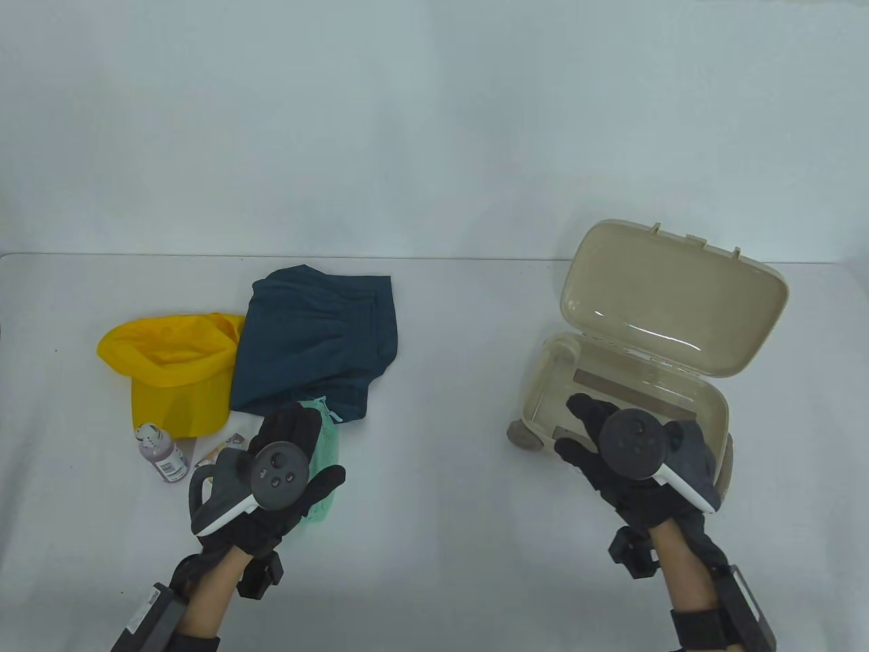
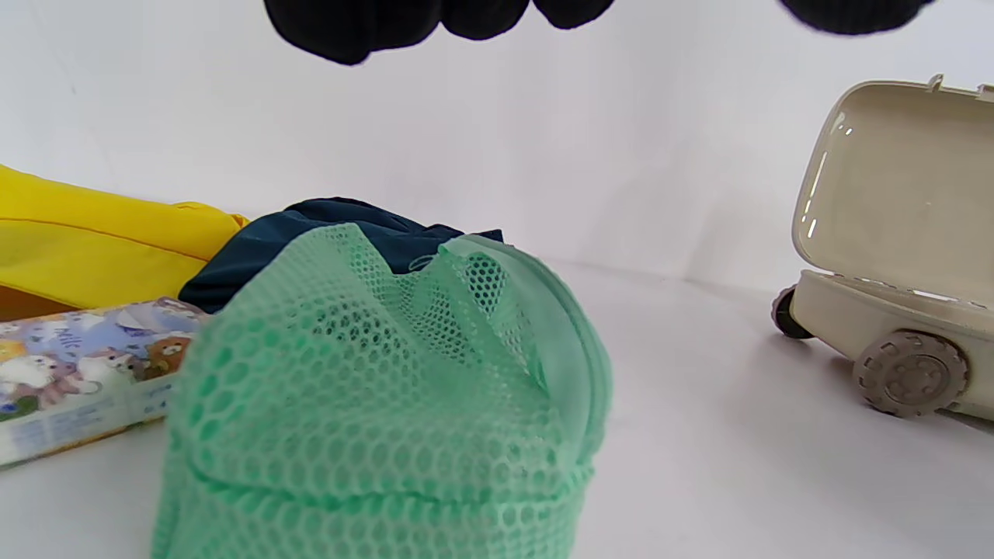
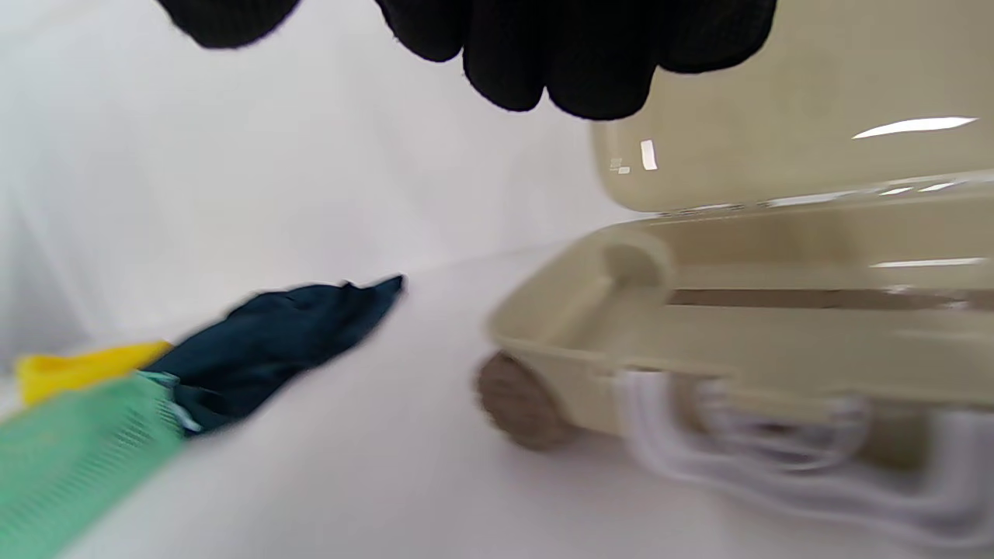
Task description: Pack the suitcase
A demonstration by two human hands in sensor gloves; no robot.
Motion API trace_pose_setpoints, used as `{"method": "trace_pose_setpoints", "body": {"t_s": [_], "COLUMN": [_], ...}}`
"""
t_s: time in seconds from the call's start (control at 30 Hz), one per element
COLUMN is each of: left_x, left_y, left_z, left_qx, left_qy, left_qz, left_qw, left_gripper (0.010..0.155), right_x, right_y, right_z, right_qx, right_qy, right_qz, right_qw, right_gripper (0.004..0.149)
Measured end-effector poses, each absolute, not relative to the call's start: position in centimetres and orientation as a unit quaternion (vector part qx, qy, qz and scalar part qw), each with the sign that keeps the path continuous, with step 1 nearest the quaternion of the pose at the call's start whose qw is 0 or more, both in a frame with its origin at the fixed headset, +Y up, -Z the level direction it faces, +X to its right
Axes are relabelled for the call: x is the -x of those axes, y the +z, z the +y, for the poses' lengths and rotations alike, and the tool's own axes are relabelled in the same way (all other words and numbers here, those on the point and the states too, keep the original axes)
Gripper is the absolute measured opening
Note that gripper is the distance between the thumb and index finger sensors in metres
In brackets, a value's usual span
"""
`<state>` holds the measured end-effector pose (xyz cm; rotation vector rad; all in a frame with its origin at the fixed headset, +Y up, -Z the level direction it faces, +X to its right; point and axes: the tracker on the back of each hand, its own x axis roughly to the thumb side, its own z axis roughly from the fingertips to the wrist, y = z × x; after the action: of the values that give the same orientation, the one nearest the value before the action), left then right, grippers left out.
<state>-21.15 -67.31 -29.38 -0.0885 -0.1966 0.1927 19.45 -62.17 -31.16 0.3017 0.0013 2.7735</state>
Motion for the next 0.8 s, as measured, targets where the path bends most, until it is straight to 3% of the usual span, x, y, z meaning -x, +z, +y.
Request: {"method": "trace_pose_setpoints", "body": {"t_s": [0.13, 0.3, 0.53, 0.67, 0.8], "left_x": [21.5, 21.5, 18.9, 17.7, 17.5], "left_y": [-29.7, -31.6, -36.2, -38.6, -39.6], "left_z": [-67.4, -66.9, -65.4, -66.5, -68.5], "left_qx": [0.042, 0.059, 0.104, 0.152, 0.187], "left_qy": [0.097, 0.095, -0.008, -0.061, -0.051], "left_qz": [-0.072, -0.028, 0.047, 0.096, 0.128], "left_qw": [0.992, 0.993, 0.993, 0.982, 0.973], "left_gripper": [0.087, 0.089, 0.086, 0.082, 0.077], "right_x": [-17.3, -16.5, -17.2, -17.5, -17.5], "right_y": [-30.1, -29.6, -29.3, -29.2, -29.2], "right_z": [-64.0, -65.1, -65.3, -65.3, -65.3], "right_qx": [-0.123, -0.128, -0.126, -0.121, -0.119], "right_qy": [0.97, 0.976, 0.975, 0.976, 0.976], "right_qz": [-0.021, -0.032, -0.036, -0.04, -0.041], "right_qw": [0.207, 0.173, 0.18, 0.176, 0.178], "right_gripper": [0.081, 0.084, 0.084, 0.084, 0.084]}}
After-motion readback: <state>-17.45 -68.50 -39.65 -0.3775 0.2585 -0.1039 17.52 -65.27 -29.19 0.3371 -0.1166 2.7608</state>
